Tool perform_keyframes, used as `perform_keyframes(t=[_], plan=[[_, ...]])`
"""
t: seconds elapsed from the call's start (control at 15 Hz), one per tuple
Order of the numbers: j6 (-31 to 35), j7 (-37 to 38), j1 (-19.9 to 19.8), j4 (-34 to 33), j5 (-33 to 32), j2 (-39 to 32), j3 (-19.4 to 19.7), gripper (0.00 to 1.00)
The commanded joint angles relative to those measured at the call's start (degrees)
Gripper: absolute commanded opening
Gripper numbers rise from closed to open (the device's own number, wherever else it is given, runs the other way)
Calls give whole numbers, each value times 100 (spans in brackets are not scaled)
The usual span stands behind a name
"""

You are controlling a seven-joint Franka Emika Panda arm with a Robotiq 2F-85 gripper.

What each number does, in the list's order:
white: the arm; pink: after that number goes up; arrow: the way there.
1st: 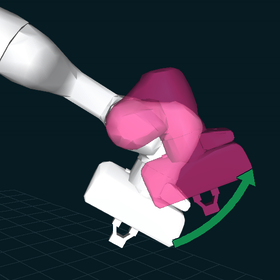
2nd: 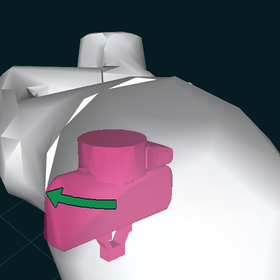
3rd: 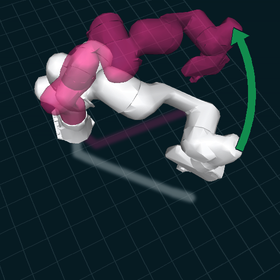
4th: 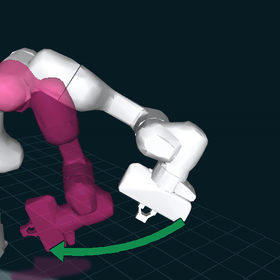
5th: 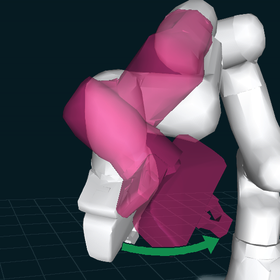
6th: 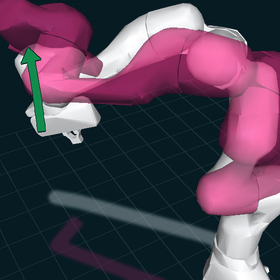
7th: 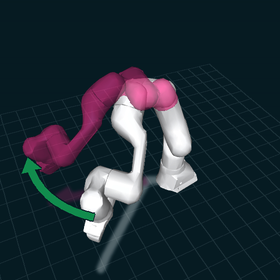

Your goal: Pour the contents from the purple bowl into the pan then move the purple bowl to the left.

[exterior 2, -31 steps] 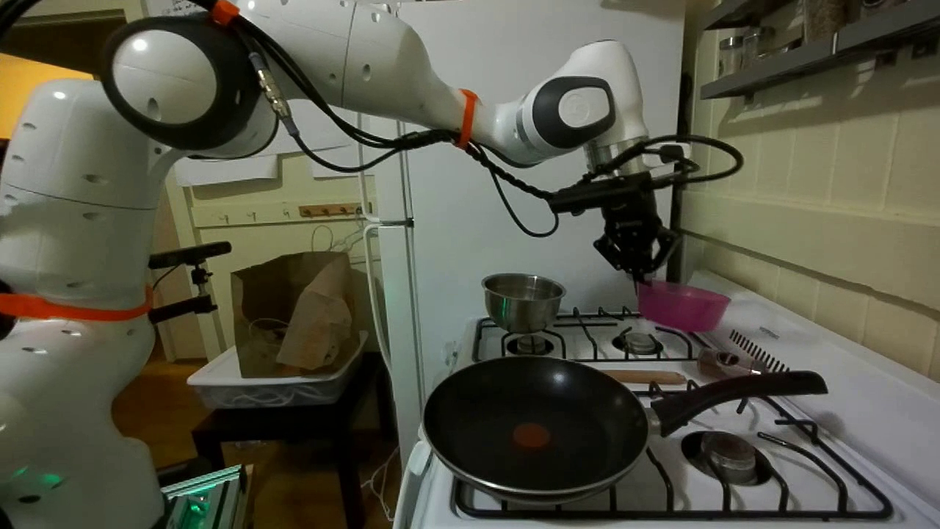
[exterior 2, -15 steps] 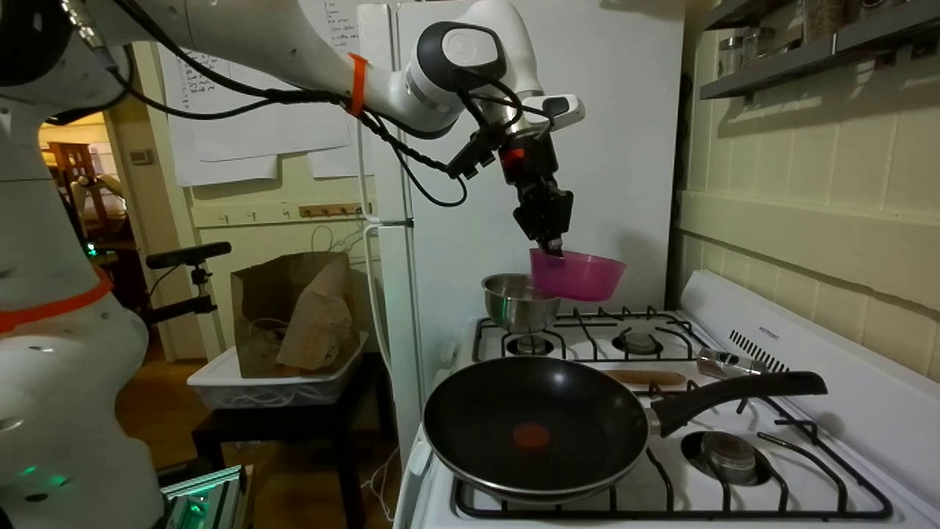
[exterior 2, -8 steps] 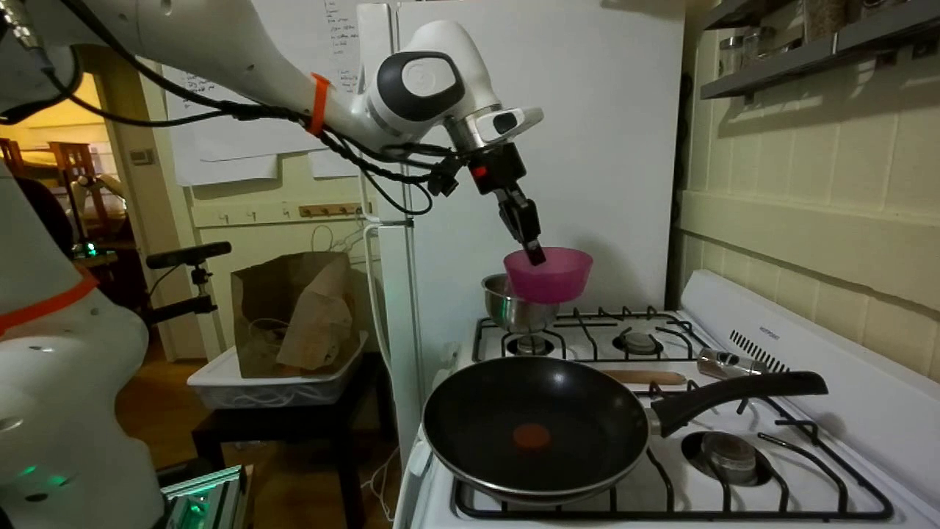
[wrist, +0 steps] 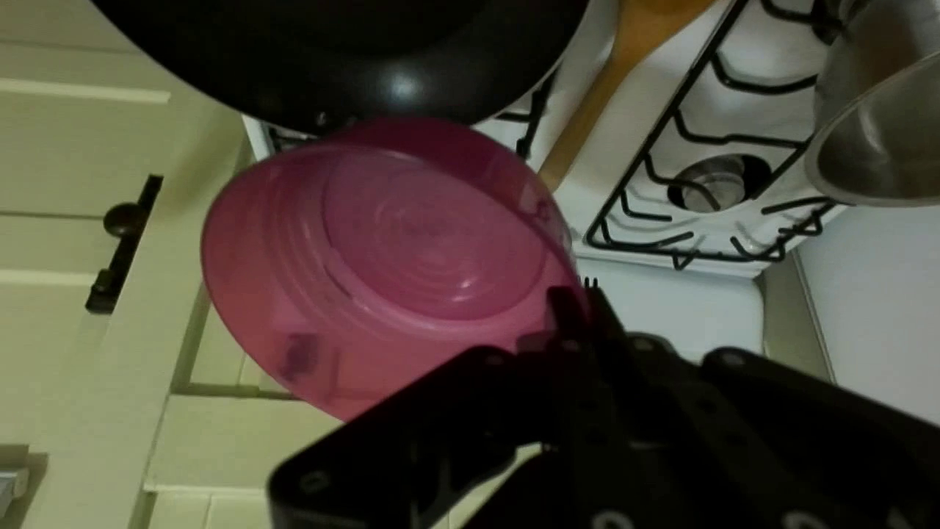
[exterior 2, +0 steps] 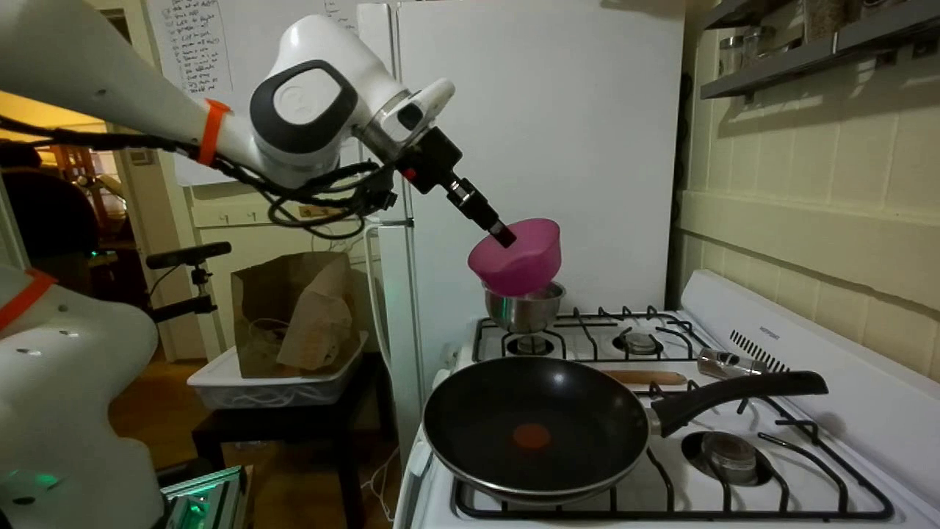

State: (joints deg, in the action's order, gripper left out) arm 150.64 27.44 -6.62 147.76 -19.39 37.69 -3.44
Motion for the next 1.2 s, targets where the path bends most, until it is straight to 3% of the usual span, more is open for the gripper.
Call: perform_keyframes(t=[0.0, 0.07, 0.13, 0.2, 0.33, 0.4, 0.47, 0.53, 0.6, 0.67, 0.8, 1.13], plan=[[1551, -633, -76, 1253, -591, 775, 625, 1], [916, -685, -352, 651, 168, 413, 23, 4], [1272, -869, -359, 909, 115, 527, 189, 4], [1368, -583, -101, 1030, -460, 593, 592, 4], [1419, -644, -96, 1087, -476, 630, 635, 1], [1729, -1228, 177, 1078, 343, 564, 653, 1], [2353, -950, -294, 1030, 258, 373, 269, 1], [2824, -963, -452, 1015, 374, 280, 53, 1], [3313, -479, -544, 1008, -34, 212, -35, 1], [3789, -379, -842, 1009, -40, 160, -356, 1], [4698, -142, -1697, 994, 83, 17, -1139, 1], [5795, -72, -3634, 1126, 1094, 269, -2634, 1]])
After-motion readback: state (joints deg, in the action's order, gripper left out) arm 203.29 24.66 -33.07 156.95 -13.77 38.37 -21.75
